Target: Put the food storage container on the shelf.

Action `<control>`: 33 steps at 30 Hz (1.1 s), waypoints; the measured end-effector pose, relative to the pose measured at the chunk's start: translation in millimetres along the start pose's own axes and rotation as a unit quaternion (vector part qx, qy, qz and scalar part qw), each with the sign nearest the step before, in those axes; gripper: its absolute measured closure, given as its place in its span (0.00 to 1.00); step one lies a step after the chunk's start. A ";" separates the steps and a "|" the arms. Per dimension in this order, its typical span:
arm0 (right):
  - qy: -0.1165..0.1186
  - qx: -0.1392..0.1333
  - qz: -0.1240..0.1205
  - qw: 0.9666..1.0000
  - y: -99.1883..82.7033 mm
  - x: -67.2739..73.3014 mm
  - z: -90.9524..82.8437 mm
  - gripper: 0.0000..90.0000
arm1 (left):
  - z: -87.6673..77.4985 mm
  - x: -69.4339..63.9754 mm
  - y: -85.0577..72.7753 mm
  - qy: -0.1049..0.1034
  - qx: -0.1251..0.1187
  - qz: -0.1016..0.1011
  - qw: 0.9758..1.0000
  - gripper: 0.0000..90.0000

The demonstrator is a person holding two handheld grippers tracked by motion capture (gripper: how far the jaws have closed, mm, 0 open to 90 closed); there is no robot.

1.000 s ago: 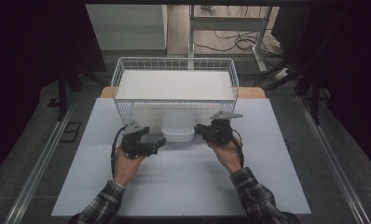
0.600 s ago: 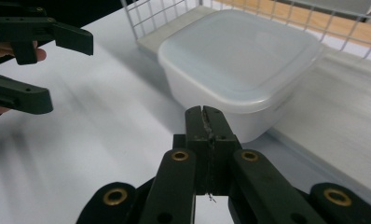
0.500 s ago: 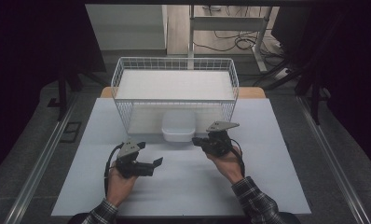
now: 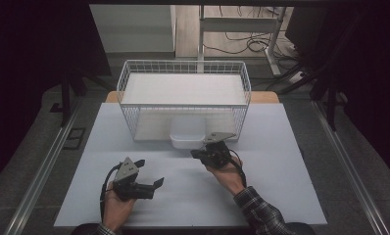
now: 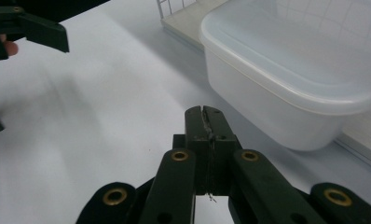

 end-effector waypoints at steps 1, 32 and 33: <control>0.000 0.000 0.000 1.000 0.7 0.2 2.2 0.99 | -0.8 -1.0 -0.6 0.000 0.000 0.000 1.000 0.05; -0.044 0.012 0.014 0.999 25.1 -40.0 43.6 0.99 | -3.7 0.7 -7.8 -0.004 -0.001 -0.008 1.000 0.05; -0.045 0.012 0.014 0.999 25.7 -41.0 44.2 0.99 | -3.8 0.7 -7.8 -0.004 -0.001 -0.009 1.000 0.05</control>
Point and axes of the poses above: each handheld gripper's, and its own axes: z roughly forward along the jaws, y roughly out of its top, x roughly to its left, the point moved 9 cm from there along z, roughly forward along the jaws, and after that the axes turned 6 degrees about x, right-handed, at the moved point
